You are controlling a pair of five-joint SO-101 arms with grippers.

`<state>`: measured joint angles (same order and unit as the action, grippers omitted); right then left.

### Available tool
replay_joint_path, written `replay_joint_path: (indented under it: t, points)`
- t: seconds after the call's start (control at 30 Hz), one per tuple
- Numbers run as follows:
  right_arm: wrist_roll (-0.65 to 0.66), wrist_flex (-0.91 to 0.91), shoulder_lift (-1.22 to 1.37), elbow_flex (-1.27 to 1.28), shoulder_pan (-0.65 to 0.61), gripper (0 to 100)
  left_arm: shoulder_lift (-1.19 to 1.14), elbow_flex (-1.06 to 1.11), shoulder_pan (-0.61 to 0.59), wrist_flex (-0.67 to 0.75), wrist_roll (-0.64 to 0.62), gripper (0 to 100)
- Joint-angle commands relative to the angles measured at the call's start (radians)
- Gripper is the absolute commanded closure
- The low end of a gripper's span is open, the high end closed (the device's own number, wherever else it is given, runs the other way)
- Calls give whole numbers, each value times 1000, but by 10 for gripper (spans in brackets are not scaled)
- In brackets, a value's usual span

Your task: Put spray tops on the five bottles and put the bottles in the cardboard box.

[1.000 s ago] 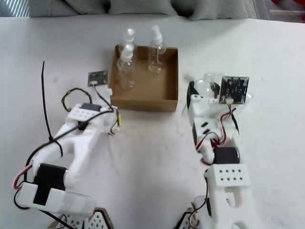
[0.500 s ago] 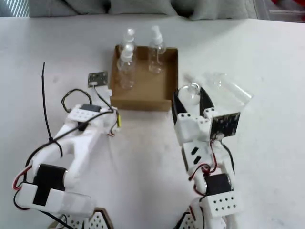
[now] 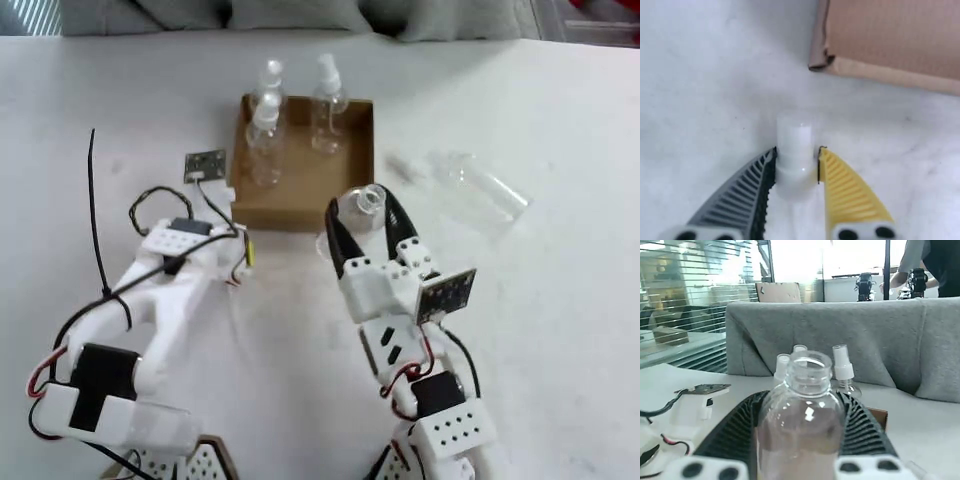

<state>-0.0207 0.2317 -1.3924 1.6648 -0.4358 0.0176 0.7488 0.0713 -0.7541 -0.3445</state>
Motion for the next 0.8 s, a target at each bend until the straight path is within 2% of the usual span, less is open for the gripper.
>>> replay_joint_path:
  t: [0.0, 0.1, 0.37, 0.6, 0.77]
  points:
    - [94, 45, 18, 9, -45, 982, 42, -3, -8, 6, 12, 978]
    - [91, 91, 38, 31, -58, 982, 42, -3, -8, 8, 12, 978]
    - [91, 59, 183, 25, -145, 982, 44, -3, -8, 9, 12, 978]
    - [89, 56, 329, 18, -142, 982, 56, -44, -24, -6, 12, 977]
    - [89, 56, 364, 18, -142, 982, 182, -92, -70, -48, 12, 976]
